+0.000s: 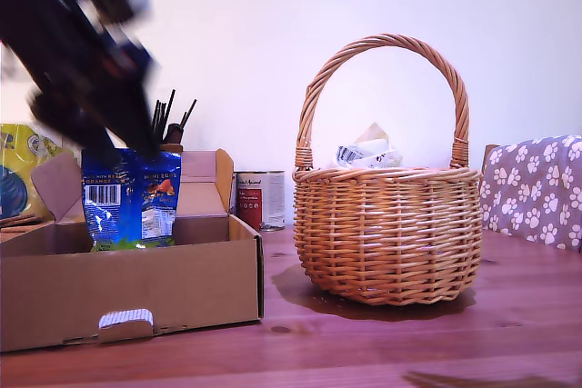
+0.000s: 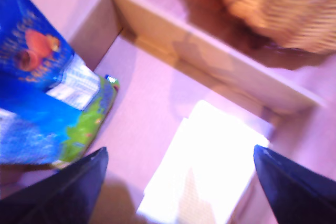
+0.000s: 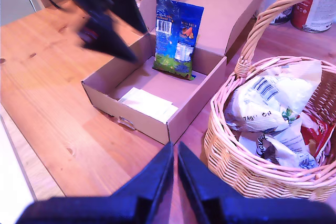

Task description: Move the bags of Easter eggs from the cardboard box on the left into the woven basket on the right side.

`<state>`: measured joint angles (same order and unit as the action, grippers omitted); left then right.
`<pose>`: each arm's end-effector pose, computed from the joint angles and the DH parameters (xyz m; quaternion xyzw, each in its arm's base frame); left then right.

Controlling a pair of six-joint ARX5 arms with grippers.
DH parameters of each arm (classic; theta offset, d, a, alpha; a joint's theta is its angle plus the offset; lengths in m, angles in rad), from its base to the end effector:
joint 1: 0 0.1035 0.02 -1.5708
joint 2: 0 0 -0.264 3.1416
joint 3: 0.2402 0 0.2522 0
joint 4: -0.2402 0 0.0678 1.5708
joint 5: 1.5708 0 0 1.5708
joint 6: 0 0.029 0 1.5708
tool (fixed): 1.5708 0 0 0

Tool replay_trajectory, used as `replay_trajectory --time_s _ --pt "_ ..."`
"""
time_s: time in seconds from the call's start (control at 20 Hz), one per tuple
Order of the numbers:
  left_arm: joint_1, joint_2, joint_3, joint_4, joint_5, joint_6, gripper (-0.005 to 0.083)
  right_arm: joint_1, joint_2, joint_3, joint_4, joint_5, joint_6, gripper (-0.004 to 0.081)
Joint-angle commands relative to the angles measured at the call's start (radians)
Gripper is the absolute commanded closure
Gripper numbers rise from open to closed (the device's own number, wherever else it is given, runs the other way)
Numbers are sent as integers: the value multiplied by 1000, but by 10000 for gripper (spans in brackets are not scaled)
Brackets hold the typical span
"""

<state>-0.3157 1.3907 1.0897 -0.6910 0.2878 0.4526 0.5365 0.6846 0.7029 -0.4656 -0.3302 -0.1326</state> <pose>0.2605 -0.0938 0.2679 0.1949 0.4051 -0.3615 0.8169 0.1200 0.0823 0.2937 -0.0814 0.1930 0.4232 0.8815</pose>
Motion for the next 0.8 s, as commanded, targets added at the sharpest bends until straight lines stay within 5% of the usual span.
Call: replay_trajectory --time_s 0.0,0.2,0.5,0.75 --pt "24 -23 -2 -33 10 57 -15 -2 0 -17 4 0 0 770" --pt "62 -56 -2 46 10 79 -15 -2 0 -17 4 0 0 770" --pt "79 -47 -1 373 8 191 -15 -2 6 -17 3 0 1 770" --pt "153 74 49 480 57 202 -14 -2 16 -17 -4 0 1 770"
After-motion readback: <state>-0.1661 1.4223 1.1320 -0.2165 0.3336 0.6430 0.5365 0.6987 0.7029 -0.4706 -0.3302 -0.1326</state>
